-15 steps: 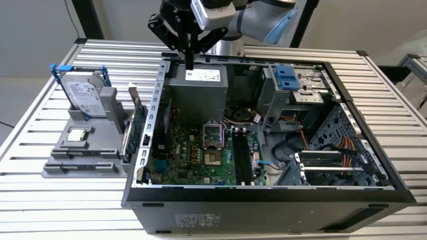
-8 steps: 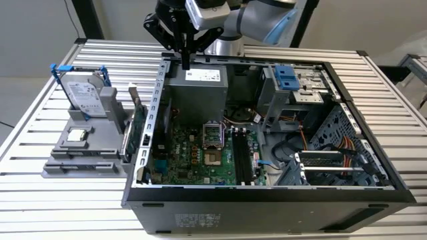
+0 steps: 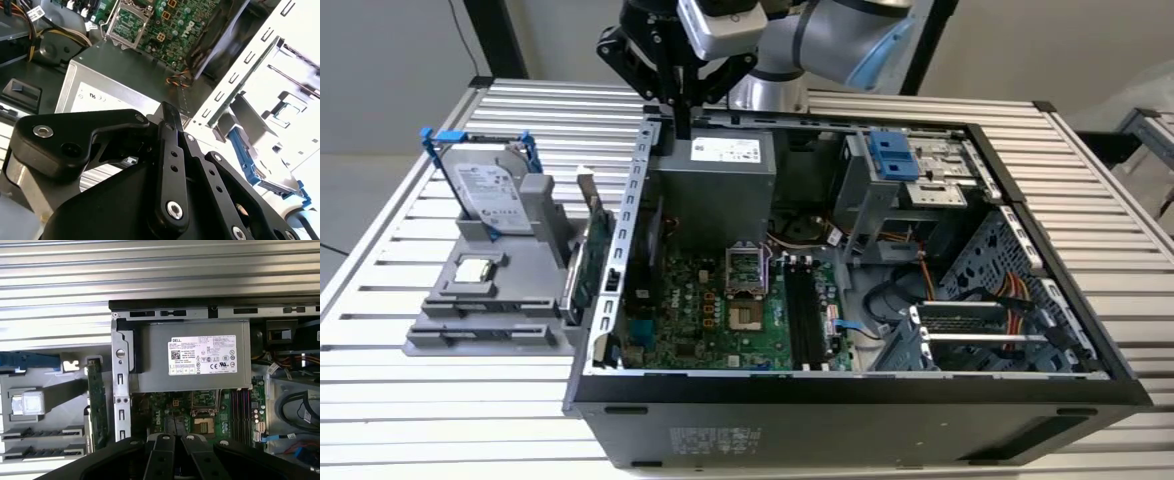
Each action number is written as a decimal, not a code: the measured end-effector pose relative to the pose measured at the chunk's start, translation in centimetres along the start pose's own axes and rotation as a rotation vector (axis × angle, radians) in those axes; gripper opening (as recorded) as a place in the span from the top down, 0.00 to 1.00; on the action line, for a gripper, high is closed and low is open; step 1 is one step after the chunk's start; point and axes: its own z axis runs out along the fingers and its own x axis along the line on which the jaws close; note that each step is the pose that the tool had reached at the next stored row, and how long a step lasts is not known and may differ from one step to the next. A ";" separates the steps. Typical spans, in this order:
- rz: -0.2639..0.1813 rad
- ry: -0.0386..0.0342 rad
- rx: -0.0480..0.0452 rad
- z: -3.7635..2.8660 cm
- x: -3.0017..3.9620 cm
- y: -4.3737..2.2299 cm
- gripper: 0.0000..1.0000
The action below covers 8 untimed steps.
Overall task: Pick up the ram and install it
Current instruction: 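Reach for the ram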
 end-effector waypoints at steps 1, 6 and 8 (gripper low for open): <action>0.000 0.0000 0.0000 0.00 0.12 -0.01 1.00; 0.000 0.0000 0.0000 -0.02 0.74 -0.05 1.00; 0.000 0.0000 -0.0001 -0.02 1.03 -0.07 1.00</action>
